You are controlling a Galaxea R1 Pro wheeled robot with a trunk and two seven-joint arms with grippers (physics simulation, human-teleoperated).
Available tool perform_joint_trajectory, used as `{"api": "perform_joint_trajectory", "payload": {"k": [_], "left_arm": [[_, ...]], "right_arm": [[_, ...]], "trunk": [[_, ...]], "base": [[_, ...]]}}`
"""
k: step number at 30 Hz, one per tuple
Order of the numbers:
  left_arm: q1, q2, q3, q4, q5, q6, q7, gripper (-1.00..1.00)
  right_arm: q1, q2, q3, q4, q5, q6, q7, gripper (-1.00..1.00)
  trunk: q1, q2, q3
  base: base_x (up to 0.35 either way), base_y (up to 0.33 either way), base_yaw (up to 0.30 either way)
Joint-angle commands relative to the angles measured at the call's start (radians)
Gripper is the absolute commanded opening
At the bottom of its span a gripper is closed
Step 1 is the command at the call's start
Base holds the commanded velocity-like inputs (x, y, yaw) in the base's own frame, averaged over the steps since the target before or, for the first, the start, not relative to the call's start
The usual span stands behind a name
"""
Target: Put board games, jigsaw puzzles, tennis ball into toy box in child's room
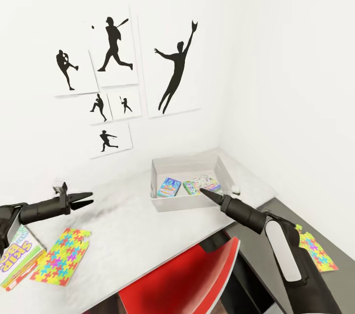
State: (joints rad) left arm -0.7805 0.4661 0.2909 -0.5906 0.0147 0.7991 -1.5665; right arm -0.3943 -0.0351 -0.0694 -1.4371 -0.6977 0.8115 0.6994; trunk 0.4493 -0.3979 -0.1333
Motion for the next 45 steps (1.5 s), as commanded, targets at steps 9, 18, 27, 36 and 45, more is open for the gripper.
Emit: {"api": "perform_joint_trajectory", "payload": {"k": [9, 18, 27, 36, 45], "left_arm": [[0.031, 0.035, 0.001, -0.032, 0.024, -0.002, -0.004, 1.00], [0.033, 0.040, 0.000, -0.035, 0.031, -0.005, -0.004, 1.00], [0.033, 0.040, -0.001, -0.035, 0.031, -0.006, -0.004, 1.00], [0.033, 0.040, -0.001, -0.035, 0.031, -0.006, -0.004, 1.00], [0.033, 0.040, -0.001, -0.035, 0.031, -0.007, -0.004, 1.00]], "right_arm": [[0.049, -0.001, -0.005, -0.034, 0.000, -0.047, -0.001, 1.00], [0.052, 0.000, -0.001, -0.034, 0.007, -0.053, -0.003, 1.00], [0.052, -0.001, -0.002, -0.031, 0.009, -0.053, -0.003, 1.00], [0.052, 0.003, 0.003, -0.032, 0.009, -0.055, -0.009, 1.00], [0.052, 0.006, 0.005, -0.032, 0.010, -0.055, -0.011, 1.00]], "trunk": [[0.001, -0.002, 0.005], [0.001, -0.002, 0.010], [0.001, -0.002, 0.010], [0.001, -0.002, 0.012], [0.001, -0.002, 0.013]], "base": [[-0.097, 0.000, 0.085], [-0.193, 0.000, 0.086], [-0.151, 0.005, 0.003], [-0.159, 0.157, 0.170], [0.014, 0.261, 0.277]]}}
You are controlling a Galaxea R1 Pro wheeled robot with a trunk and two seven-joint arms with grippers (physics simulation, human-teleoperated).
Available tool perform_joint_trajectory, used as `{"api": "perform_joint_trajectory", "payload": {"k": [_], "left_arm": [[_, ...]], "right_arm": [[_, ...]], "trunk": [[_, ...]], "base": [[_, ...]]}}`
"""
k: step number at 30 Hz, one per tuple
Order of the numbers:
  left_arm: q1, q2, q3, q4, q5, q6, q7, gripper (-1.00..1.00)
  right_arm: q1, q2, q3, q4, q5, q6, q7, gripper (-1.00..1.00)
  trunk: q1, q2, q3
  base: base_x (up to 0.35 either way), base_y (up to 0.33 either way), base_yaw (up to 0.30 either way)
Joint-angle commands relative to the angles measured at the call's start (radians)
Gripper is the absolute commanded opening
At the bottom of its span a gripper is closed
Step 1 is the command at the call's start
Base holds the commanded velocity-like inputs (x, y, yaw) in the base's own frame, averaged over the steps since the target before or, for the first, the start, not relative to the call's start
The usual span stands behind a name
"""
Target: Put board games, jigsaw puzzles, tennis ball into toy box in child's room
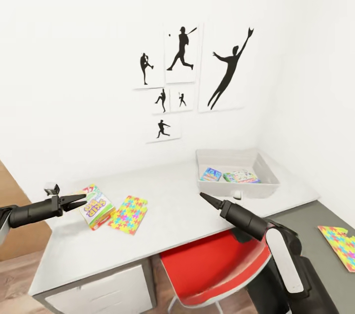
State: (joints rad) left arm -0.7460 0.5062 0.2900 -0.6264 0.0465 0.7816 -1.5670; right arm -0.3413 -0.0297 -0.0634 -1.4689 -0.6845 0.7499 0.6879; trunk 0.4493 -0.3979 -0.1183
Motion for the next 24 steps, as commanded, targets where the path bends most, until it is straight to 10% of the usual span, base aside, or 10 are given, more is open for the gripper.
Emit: {"api": "perform_joint_trajectory", "payload": {"k": [1, 24], "left_arm": [[-0.001, 0.000, 0.000, 0.001, 0.000, 0.010, -0.004, 1.00], [0.000, 0.000, 0.001, 0.001, 0.000, 0.010, -0.004, 1.00]], "right_arm": [[-0.001, 0.000, -0.001, -0.001, -0.003, 0.006, 0.001, 1.00], [-0.001, -0.004, 0.000, 0.001, -0.003, 0.006, 0.001, 1.00]], "trunk": [[0.001, -0.002, -0.002], [0.001, -0.002, -0.002]], "base": [[0.075, 0.218, 0.283], [0.012, 0.220, 0.189]]}}
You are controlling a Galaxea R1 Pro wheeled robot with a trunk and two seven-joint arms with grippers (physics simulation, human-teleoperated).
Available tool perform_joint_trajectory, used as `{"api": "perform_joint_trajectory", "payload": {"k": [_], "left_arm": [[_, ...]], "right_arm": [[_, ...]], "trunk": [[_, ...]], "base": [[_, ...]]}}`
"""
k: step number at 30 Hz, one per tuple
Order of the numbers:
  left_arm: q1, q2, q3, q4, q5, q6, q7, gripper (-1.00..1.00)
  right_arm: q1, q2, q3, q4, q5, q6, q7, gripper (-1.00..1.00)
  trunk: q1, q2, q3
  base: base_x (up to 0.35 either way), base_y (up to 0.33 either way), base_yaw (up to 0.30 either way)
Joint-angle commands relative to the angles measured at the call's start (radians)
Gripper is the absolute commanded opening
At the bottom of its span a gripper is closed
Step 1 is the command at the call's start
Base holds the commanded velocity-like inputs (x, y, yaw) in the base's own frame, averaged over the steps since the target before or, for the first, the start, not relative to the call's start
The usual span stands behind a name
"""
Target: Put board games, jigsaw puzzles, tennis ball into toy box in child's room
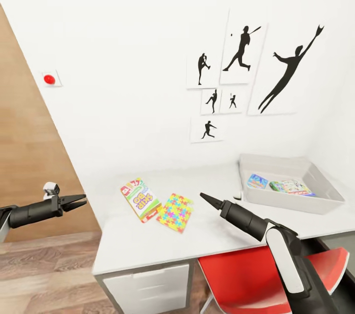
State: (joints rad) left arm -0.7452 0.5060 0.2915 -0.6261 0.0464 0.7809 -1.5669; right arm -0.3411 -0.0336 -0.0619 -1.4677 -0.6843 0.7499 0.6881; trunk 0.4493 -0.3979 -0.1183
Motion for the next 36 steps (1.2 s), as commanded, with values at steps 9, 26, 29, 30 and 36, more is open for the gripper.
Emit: {"api": "perform_joint_trajectory", "payload": {"k": [9, 26, 29, 30, 36], "left_arm": [[0.000, 0.000, 0.000, 0.000, 0.000, 0.011, -0.004, 1.00], [0.000, 0.000, -0.001, 0.000, 0.000, 0.011, -0.004, 1.00], [0.000, 0.000, -0.002, 0.000, 0.000, 0.011, -0.004, 1.00], [0.000, 0.000, -0.002, 0.000, 0.000, 0.011, -0.004, 1.00], [0.000, 0.000, -0.001, 0.000, 0.000, 0.011, -0.004, 1.00]], "right_arm": [[-0.001, 0.001, -0.001, -0.001, -0.003, 0.006, 0.001, 1.00], [-0.001, 0.005, 0.000, 0.000, 0.014, 0.006, 0.000, 1.00], [-0.001, 0.005, 0.000, 0.000, 0.016, 0.006, 0.000, 1.00], [-0.001, 0.004, -0.001, 0.000, 0.016, 0.006, 0.001, 1.00], [-0.001, 0.004, -0.001, 0.000, 0.017, 0.006, 0.001, 1.00]], "trunk": [[0.001, -0.002, -0.002], [0.001, -0.002, -0.002], [0.001, -0.002, -0.002], [0.001, -0.002, -0.002], [0.001, -0.002, -0.002]], "base": [[0.102, 0.181, 0.042], [0.057, 0.098, 0.271], [0.077, 0.072, 0.290], [0.115, 0.147, 0.278], [0.128, 0.124, 0.150]]}}
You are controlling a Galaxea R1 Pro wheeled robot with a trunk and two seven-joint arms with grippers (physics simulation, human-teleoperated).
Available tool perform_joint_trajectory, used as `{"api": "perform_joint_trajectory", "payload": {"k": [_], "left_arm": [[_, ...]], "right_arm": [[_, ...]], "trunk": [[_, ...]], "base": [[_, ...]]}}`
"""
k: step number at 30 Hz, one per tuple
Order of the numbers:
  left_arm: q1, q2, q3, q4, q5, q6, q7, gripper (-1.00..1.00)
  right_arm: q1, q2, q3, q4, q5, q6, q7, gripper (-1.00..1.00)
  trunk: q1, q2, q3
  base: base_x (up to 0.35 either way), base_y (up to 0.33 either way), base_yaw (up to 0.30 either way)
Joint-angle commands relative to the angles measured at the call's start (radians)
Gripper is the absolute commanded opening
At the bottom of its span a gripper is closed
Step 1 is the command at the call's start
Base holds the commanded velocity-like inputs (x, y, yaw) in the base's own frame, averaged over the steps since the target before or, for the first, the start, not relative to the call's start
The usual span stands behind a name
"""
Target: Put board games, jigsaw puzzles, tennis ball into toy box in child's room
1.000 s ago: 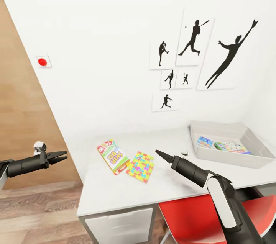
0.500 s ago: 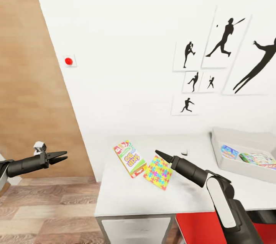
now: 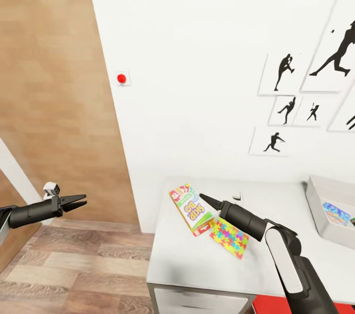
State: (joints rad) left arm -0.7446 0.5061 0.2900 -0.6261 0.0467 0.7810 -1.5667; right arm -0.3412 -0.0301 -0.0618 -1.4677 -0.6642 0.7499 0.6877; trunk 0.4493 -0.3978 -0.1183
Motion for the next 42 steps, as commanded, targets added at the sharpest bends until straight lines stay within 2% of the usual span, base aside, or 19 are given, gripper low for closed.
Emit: {"api": "perform_joint_trajectory", "payload": {"k": [1, 20, 35, 39, 42], "left_arm": [[-0.001, 0.000, 0.000, 0.000, -0.001, 0.011, -0.004, 1.00], [-0.001, 0.000, 0.000, 0.000, -0.001, 0.010, -0.004, 1.00], [-0.001, 0.000, 0.001, 0.000, -0.001, 0.010, -0.004, 1.00], [-0.001, 0.000, 0.001, 0.000, -0.001, 0.010, -0.004, 1.00], [-0.001, 0.000, 0.001, 0.000, -0.001, 0.009, -0.004, 1.00]], "right_arm": [[-0.001, 0.000, -0.001, 0.000, -0.003, 0.006, 0.001, 1.00], [-0.001, 0.000, -0.001, 0.000, -0.003, 0.006, 0.001, 1.00], [-0.001, 0.005, 0.000, 0.002, -0.003, 0.005, -0.004, 1.00], [-0.001, 0.009, 0.001, 0.002, -0.003, 0.005, -0.030, 1.00], [-0.001, 0.013, -0.001, 0.006, -0.004, 0.008, -0.097, 1.00]], "trunk": [[0.001, -0.002, -0.002], [0.001, -0.002, -0.002], [0.001, -0.002, -0.002], [0.001, -0.002, -0.002], [0.001, -0.002, -0.002]], "base": [[0.068, 0.045, 0.045], [0.081, -0.108, 0.006], [0.000, -0.006, 0.000], [0.000, 0.000, 0.000], [0.000, 0.000, 0.000]]}}
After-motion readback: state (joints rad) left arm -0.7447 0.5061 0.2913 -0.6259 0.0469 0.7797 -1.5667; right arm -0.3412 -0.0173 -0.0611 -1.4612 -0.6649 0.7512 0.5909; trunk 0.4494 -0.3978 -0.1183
